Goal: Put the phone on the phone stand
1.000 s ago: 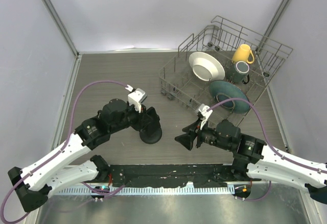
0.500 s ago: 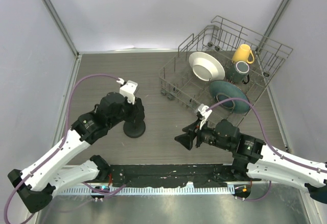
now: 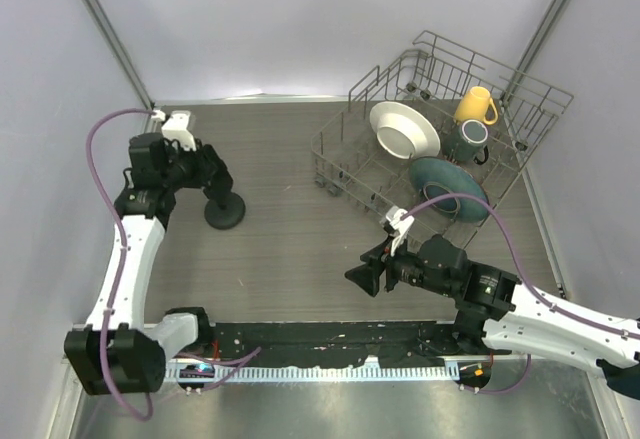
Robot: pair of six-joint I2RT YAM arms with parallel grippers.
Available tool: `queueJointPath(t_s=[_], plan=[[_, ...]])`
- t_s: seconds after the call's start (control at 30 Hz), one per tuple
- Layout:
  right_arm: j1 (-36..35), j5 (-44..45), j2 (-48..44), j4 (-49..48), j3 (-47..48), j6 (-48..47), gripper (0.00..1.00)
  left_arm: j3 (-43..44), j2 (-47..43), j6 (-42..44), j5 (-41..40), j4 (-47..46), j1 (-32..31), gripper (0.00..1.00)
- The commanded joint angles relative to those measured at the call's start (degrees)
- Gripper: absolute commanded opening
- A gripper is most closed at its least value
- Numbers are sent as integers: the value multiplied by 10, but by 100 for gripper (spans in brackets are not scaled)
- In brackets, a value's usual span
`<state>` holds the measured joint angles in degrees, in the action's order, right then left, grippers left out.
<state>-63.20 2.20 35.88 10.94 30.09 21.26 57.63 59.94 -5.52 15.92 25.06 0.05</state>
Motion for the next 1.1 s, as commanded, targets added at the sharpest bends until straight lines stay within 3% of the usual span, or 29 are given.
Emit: queueJointPath(t_s=[0.0, 0.23, 0.37, 0.6, 0.9, 1.07], plan=[[2, 1, -34, 43, 38, -15, 65, 85, 31, 85, 99, -153, 63, 0], [1, -13, -38, 54, 52, -19, 66, 225, 156, 177, 107, -136, 110, 0], [1, -9, -30, 38, 50, -28, 65, 268, 203, 209, 158, -119, 151, 0], [1, 25, -48, 39, 41, -35, 66, 342, 285, 177, 226, -142, 213, 0], [4, 78, -30, 39, 48, -42, 65, 399, 381, 93, 272, -224, 199, 0], [4, 86, -16, 39, 59, -50, 65, 461, 439, 108, 258, -209, 158, 0]])
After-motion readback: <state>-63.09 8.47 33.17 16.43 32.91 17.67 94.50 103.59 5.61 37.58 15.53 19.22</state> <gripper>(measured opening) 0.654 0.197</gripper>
